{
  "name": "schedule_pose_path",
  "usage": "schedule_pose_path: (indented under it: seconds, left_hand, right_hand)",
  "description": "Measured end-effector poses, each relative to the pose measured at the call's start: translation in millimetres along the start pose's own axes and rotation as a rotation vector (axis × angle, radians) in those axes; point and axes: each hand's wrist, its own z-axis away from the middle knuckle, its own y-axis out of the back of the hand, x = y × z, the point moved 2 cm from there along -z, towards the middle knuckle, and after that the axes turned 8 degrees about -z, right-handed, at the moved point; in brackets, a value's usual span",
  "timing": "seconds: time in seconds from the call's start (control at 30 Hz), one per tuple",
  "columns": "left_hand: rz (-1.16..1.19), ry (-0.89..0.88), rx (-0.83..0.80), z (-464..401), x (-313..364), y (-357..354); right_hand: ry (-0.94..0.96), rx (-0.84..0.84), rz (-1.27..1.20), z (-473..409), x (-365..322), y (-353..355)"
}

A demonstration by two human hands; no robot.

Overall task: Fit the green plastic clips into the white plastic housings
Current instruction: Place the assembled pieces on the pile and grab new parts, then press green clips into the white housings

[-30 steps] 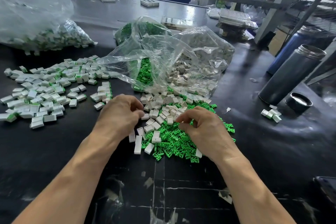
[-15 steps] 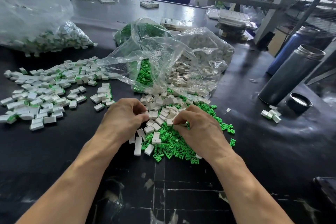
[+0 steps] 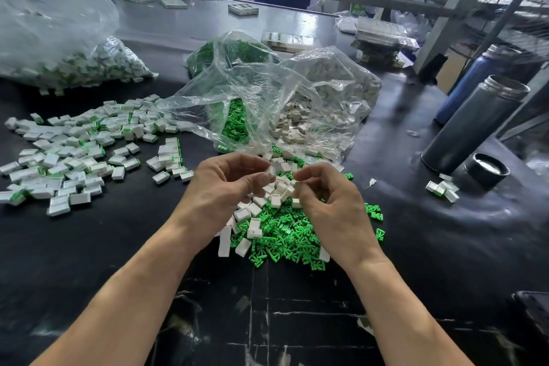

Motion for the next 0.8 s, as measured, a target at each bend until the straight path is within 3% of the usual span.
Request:
schedule_pose_path:
  seconds: [0.2, 0.5, 0.8]
  left_hand:
    - [0.011, -0.051, -0.018, 2.4, 0.5, -7.5]
    - [-0.134, -0.107, -0.021, 5.5, -1.2, -17.2]
    - [-0.017, -0.088, -0.025, 3.7, -2.2, -19.1]
  right_hand:
    - [-0.099, 0.036, -0.264, -0.9, -1.9, 1.1]
    - [-0.076, -0.02, -0.386, 0.7, -4.8, 0.1]
    - [-0.065, 0.033, -0.523, -1.0, -3.2, -4.7]
